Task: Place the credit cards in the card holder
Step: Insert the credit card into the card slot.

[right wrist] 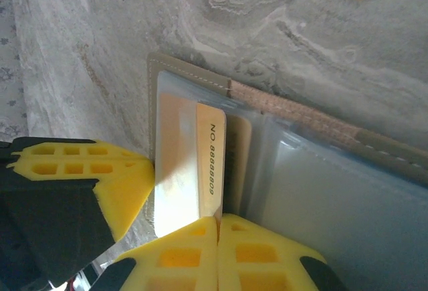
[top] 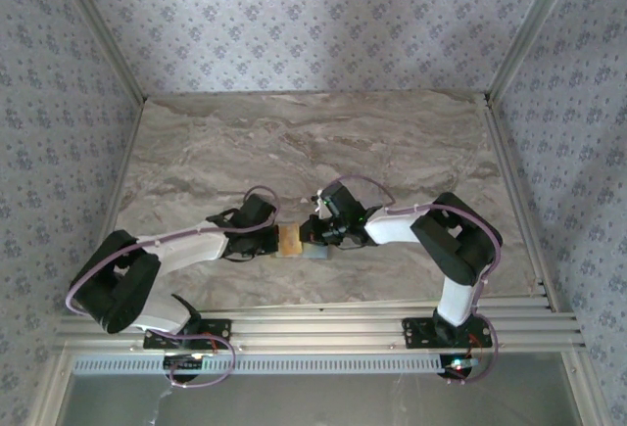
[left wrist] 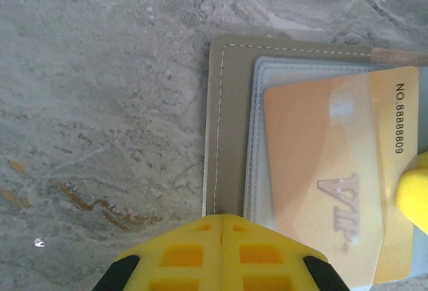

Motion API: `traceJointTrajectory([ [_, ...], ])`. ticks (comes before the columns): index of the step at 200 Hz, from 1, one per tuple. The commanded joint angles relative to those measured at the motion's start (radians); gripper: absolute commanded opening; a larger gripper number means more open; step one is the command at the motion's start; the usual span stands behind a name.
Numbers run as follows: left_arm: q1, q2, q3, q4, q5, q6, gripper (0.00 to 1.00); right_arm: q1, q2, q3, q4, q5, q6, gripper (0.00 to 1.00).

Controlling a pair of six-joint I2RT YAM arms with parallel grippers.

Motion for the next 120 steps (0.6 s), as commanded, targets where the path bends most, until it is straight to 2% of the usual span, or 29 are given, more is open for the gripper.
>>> traceJointTrajectory([
  [1, -0.026, 0.005, -0.027, 0.014, 0.008, -0.023, 0.0, 0.034, 0.008, 0.02, 0.016, 0.006, 0.031, 0.1],
  [55, -0.034, -0.027, -0.041, 0.002, -0.019, -0.049, 0.0, 0.068, 0.044, 0.043, 0.033, 0.019, 0.035, 0.16],
  [78, -0.034, -0.049, -0.044, -0.029, -0.043, -0.052, 0.0, 0.067, 0.029, 0.044, -0.02, 0.038, 0.008, 0.17],
  [120, -0.034, -0.075, -0.048, -0.05, -0.061, -0.045, 0.01, 0.057, -0.017, 0.056, -0.135, 0.056, -0.051, 0.33],
])
